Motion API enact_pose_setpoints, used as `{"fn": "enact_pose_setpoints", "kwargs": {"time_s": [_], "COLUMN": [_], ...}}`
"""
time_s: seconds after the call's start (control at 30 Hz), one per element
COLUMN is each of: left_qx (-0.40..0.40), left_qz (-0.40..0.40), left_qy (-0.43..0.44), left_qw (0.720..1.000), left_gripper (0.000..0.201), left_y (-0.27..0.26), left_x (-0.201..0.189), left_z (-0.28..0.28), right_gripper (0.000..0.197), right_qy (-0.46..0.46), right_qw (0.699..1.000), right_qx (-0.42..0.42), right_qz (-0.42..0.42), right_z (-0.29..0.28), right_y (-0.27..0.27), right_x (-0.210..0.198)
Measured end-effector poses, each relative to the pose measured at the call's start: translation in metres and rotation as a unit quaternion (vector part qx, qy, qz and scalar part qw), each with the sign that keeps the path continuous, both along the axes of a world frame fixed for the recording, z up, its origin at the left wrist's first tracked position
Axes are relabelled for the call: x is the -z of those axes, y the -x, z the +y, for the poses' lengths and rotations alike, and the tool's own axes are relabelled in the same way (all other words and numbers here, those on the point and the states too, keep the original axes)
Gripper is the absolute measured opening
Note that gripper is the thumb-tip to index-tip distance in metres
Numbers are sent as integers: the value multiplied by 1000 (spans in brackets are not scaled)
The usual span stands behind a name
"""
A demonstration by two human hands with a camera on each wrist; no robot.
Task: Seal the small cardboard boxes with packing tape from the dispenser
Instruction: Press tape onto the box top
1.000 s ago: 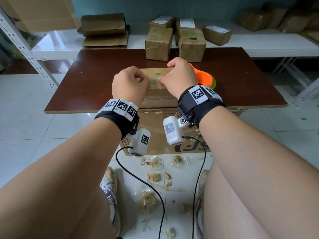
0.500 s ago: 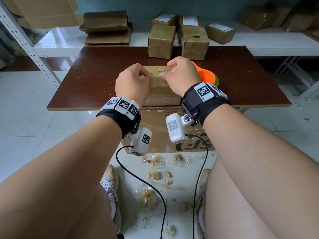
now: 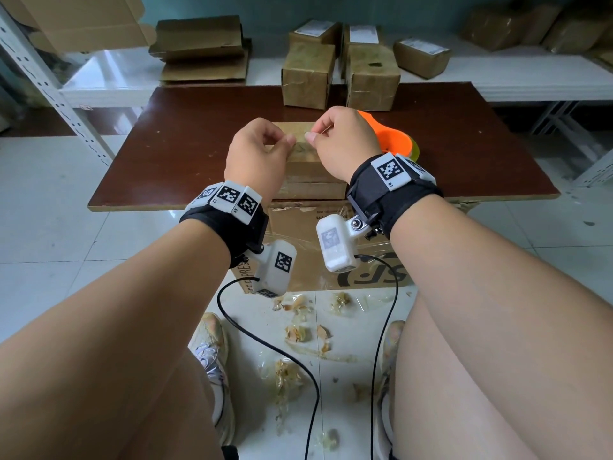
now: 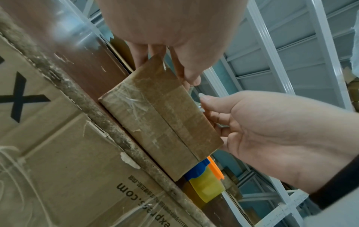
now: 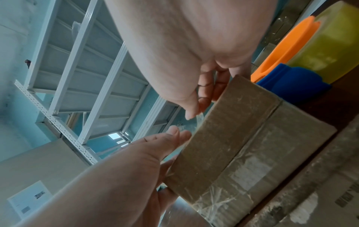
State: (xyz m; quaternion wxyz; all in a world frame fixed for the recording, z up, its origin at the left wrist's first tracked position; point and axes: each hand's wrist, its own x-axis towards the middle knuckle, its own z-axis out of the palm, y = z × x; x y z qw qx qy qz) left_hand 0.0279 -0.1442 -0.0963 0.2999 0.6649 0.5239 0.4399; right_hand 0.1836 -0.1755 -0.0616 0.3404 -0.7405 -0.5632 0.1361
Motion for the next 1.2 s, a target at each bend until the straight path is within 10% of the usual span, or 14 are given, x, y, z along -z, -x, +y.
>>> {"fn": "enact_pose_setpoints", "kwargs": {"time_s": [0.73, 1.07, 1.2], "left_qx": [38, -98, -123], "left_qz": [-132, 31, -73], "left_qy": [66, 56, 147], "left_qw": [988, 993, 979], "left_gripper": [17, 20, 62], "left_y": [2, -5, -2], "left_x": [-7, -3, -9], "left_z": [-7, 3, 3], "right_gripper": [20, 27, 59], "right_qy": [-8, -47, -10], "right_qw": [999, 995, 992], "right_qx": [30, 82, 95], "right_qz": [25, 22, 82], "right_z": [1, -3, -7], "right_y": [0, 4, -4], "right_x": [3, 4, -1]}}
